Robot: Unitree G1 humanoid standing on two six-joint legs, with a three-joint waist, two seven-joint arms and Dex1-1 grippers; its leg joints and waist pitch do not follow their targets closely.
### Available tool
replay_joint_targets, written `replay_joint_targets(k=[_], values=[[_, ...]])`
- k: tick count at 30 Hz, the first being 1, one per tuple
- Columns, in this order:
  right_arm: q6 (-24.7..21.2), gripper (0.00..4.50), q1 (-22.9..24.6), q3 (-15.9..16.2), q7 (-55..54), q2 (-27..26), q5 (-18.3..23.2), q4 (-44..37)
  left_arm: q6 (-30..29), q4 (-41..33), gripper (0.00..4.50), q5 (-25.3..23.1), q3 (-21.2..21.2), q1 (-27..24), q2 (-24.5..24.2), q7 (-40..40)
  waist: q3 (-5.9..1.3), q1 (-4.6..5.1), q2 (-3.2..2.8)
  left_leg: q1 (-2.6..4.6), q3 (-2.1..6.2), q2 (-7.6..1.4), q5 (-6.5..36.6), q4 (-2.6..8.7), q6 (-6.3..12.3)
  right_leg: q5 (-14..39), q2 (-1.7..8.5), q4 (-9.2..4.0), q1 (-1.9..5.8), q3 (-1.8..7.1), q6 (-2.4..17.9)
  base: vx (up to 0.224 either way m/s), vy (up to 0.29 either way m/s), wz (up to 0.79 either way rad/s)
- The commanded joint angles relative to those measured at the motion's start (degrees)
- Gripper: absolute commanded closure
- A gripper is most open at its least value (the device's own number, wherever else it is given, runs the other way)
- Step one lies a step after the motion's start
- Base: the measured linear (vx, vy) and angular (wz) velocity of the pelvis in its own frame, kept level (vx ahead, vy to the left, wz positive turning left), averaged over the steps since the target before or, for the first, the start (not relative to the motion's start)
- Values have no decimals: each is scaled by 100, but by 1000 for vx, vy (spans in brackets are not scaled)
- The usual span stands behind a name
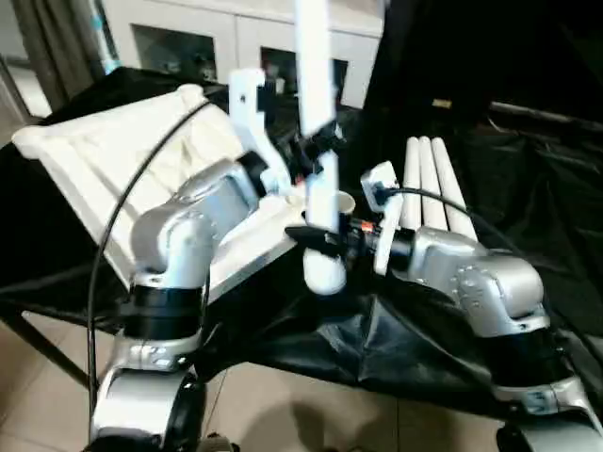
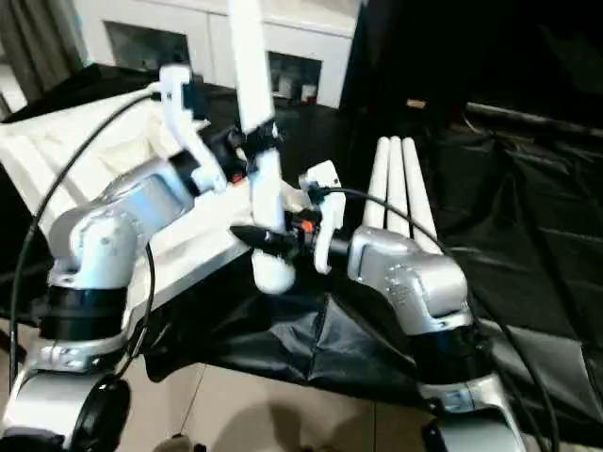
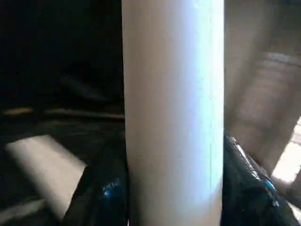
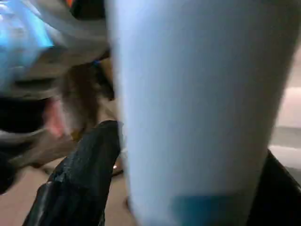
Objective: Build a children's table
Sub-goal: Move to table
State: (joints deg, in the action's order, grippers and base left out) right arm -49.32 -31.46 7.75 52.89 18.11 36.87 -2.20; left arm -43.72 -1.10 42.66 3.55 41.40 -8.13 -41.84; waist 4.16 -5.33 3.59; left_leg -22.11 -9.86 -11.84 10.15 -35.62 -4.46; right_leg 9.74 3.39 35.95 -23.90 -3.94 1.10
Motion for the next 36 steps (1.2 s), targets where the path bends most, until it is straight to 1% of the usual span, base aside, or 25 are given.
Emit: replay_joint_targets(k=[1,2,3,4,5,7,8,10,11,13,14,16,18,19,20,22,23,26,27,28,29,31,33,35,36], values=[[-140,97,-36,33,266,136,194,-200,-161,-214,267,308,-86,56,-42,-449,-452,-5,0,96,3,-134,671,428,-8,1206,418,-409,348,280,860,0,0,0],[-207,97,-29,27,371,213,274,-270,-238,-293,267,525,-73,34,-131,-831,-437,9,25,90,1,-131,772,436,-48,1381,417,-434,343,278,821,0,0,0],[-261,113,-35,21,428,259,322,-299,-283,-310,268,668,-40,49,-175,-1059,-442,4,17,97,2,-115,823,434,-80,1572,426,-448,350,280,775,0,0,0],[-291,113,-42,17,454,281,344,-309,-295,-314,268,737,-24,58,-196,-1168,-442,5,9,105,5,-124,847,436,-97,1621,426,-449,344,281,771,0,0,0],[-324,128,-49,18,478,310,358,-310,-314,-258,268,795,23,101,-193,-1211,-430,16,19,106,3,-124,945,435,-118,1761,419,-474,332,281,723,0,0,0],[-355,132,-59,23,496,334,375,-301,-303,-191,268,809,50,138,-197,-1223,-427,15,16,109,9,-124,1002,436,-151,1949,424,-498,327,281,637,0,0,0],[-374,155,-58,33,522,367,382,-295,-255,-95,268,796,60,185,-204,-1261,-427,10,11,115,12,-119,1033,437,-163,2096,426,-518,322,276,576,0,0,0],[-397,155,-51,28,532,378,402,-294,-192,-14,268,776,72,226,-194,-1267,-427,5,9,120,19,-122,1067,438,-187,2242,427,-537,313,273,509,0,0,0],[-429,165,-36,2,521,353,435,-314,-126,88,268,752,83,283,-184,-1261,-425,-1,-25,119,25,-116,1098,441,-203,2288,422,-544,307,268,476,0,0,0],[-446,193,-26,-27,475,298,464,-336,-98,156,268,716,108,328,-155,-1141,-433,4,5,107,33,-114,1108,443,-219,2339,421,-546,321,261,430,0,0,0],[-446,201,-26,-27,475,298,464,-336,-98,156,268,716,108,328,-155,-1141,-435,3,-16,102,37,-118,1093,444,-234,2289,423,-547,317,260,433,0,0,0],[-402,219,-23,-66,272,171,444,-332,72,291,212,428,126,404,-83,-720,-442,3,-27,102,47,-123,1085,445,-254,2181,420,-525,318,258,458,0,0,0],[-337,232,-29,-74,100,97,357,-297,131,338,198,281,97,425,-70,-551,-452,3,-23,107,36,-120,1044,437,-244,2050,413,-524,318,263,480,0,0,0],[-282,241,-40,-81,-46,39,271,-246,230,351,195,97,49,434,-52,-371,-454,10,-19,91,40,-116,995,442,-240,1983,407,-509,330,258,495,0,0,0],[-195,248,-54,-81,-215,-31,152,-180,299,401,188,-202,-14,464,-18,32,-467,13,-51,96,52,-134,957,446,-271,1841,408,-491,327,262,513,0,0,0],[-77,253,-82,-96,-483,-158,-19,-56,205,566,183,-675,-97,548,63,891,-476,25,-41,117,46,-145,942,437,-315,1629,402,-467,315,265,575,0,0,0],[14,259,-96,-100,-644,-253,-123,17,76,654,181,-895,-106,566,171,1460,-476,27,-34,102,48,-142,919,440,-324,1524,406,-448,340,266,618,0,0,0],[58,262,-98,-100,-732,-341,-157,17,14,597,181,-1060,-219,481,255,1751,-492,11,-3,75,39,-118,712,426,-264,1274,409,-428,380,271,678,0,0,0],[54,262,-101,-107,-760,-373,-155,9,27,590,199,-1137,-250,456,298,1882,-495,14,-11,77,37,-123,693,423,-248,1207,408,-416,377,274,705,0,0,0],[51,262,-105,-107,-782,-386,-153,5,35,600,210,-1182,-255,452,326,1968,-491,19,12,70,31,-120,662,421,-217,1141,406,-420,379,273,734,0,0,0],[64,262,-113,-93,-790,-389,-168,4,57,621,216,-1241,-265,449,359,2061,-488,10,2,70,30,-117,654,420,-200,1132,409,-417,384,273,754,0,0,0],[130,262,-139,-48,-820,-396,-239,30,86,633,220,-1323,-254,438,462,2193,-485,14,7,72,28,-120,662,421,-196,1147,407,-423,380,274,755,0,0,0],[192,262,-168,-15,-854,-413,-312,68,74,599,250,-1363,-267,420,533,2300,-474,16,5,79,23,-116,743,418,-175,1295,412,-452,371,275,732,0,0,0],[302,262,-196,28,-883,-415,-431,102,119,540,254,-1367,-287,399,582,2342,-469,19,6,80,23,-119,805,419,-185,1445,416,-463,362,272,709,0,0,0],[476,262,-211,140,-870,-354,-611,109,259,516,257,-1330,-297,409,602,2255,-460,13,22,78,27,-119,848,422,-192,1569,421,-485,360,268,658,0,0,0]])
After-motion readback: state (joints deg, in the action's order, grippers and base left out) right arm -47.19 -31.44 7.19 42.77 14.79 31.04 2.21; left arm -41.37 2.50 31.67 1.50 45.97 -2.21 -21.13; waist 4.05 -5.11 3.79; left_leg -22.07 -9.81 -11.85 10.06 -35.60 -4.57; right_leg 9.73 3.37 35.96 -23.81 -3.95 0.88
